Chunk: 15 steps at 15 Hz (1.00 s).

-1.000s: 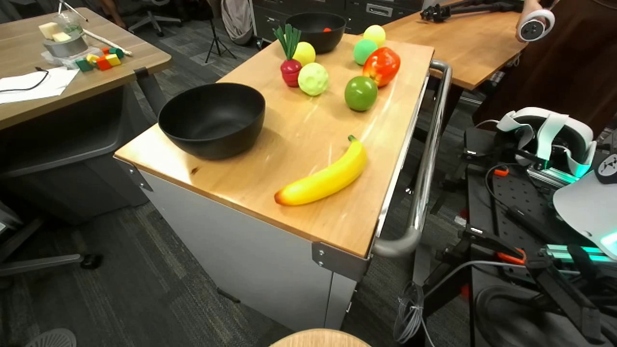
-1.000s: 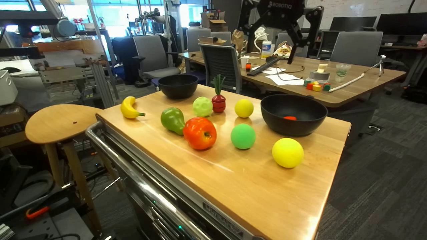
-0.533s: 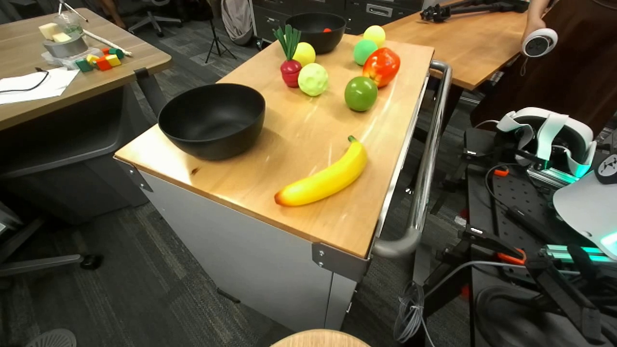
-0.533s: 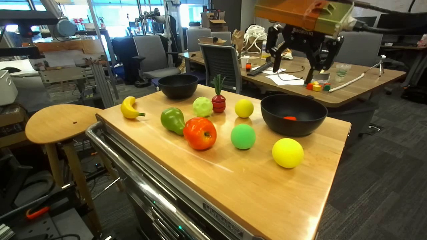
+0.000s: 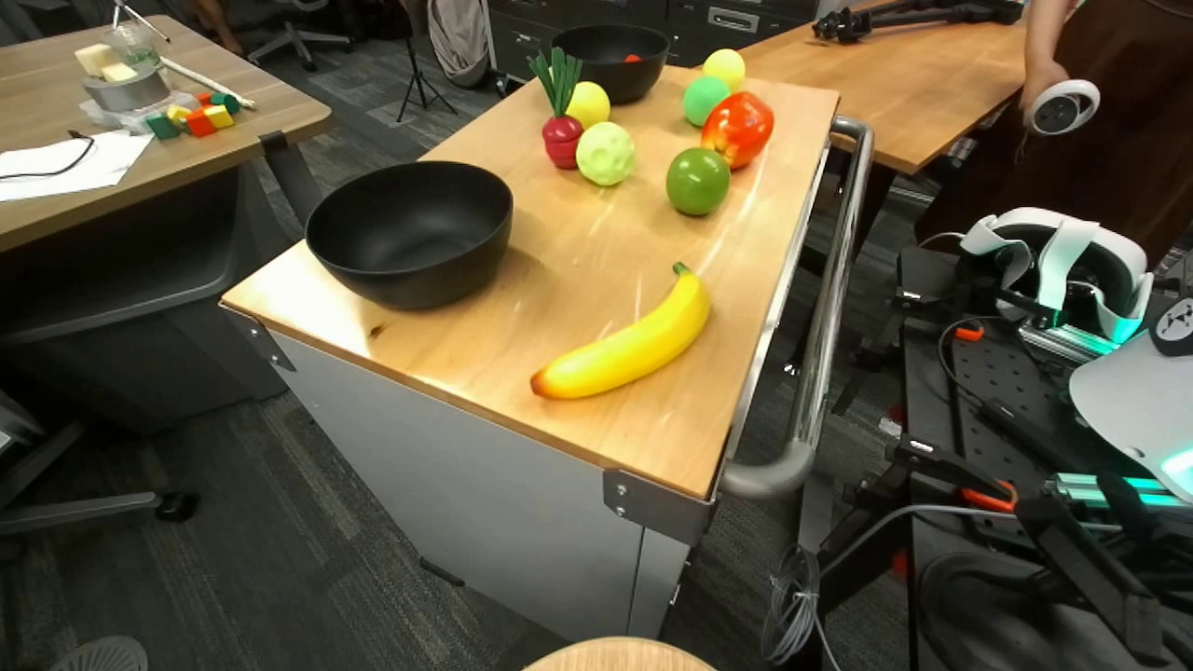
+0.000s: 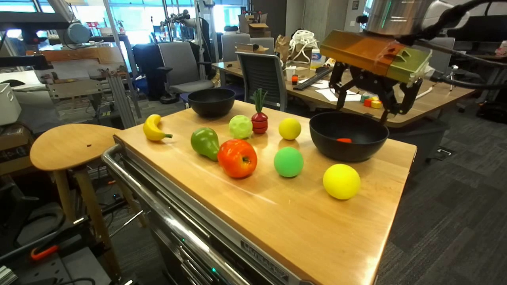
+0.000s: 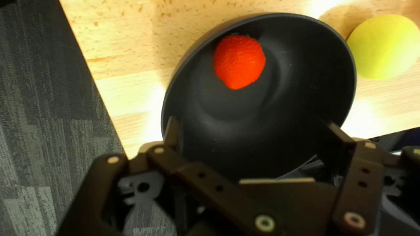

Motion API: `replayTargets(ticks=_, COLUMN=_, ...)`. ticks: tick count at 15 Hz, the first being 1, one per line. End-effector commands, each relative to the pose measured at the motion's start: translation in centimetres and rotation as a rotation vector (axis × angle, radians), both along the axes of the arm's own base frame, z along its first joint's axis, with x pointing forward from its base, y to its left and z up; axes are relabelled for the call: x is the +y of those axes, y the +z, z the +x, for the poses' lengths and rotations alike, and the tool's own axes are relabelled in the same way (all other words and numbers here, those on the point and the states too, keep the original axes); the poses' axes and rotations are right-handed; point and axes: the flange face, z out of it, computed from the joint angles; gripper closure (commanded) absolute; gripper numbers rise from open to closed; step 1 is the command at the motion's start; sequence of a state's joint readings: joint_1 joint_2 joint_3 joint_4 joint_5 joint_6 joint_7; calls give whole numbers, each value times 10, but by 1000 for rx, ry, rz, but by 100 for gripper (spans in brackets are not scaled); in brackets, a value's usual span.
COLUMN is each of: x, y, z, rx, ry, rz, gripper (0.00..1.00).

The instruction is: Take the fruits and vegetables out of the bowls and put them on the table

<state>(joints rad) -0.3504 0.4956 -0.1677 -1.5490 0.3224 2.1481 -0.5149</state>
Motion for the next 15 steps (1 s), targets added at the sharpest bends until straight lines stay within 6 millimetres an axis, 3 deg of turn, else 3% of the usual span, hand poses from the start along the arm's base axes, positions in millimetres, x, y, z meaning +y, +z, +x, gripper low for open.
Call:
replayTargets(ticks=1, x=0, y=-11, z=14, rx=5, ry=10, rz=-42, gripper=0)
replayTargets(ticks=6, x=5, y=-42, z=22, rx=43, ry=34, rz=-107, gripper=17)
replayTargets(ticks=10, x=9, y=-62, z=27, rx=62, ry=64, rz=-153, gripper=21)
replayTargets(ticks=15, x=16, y=-73, z=34, rx=61, ry=56, rz=-193, gripper=26)
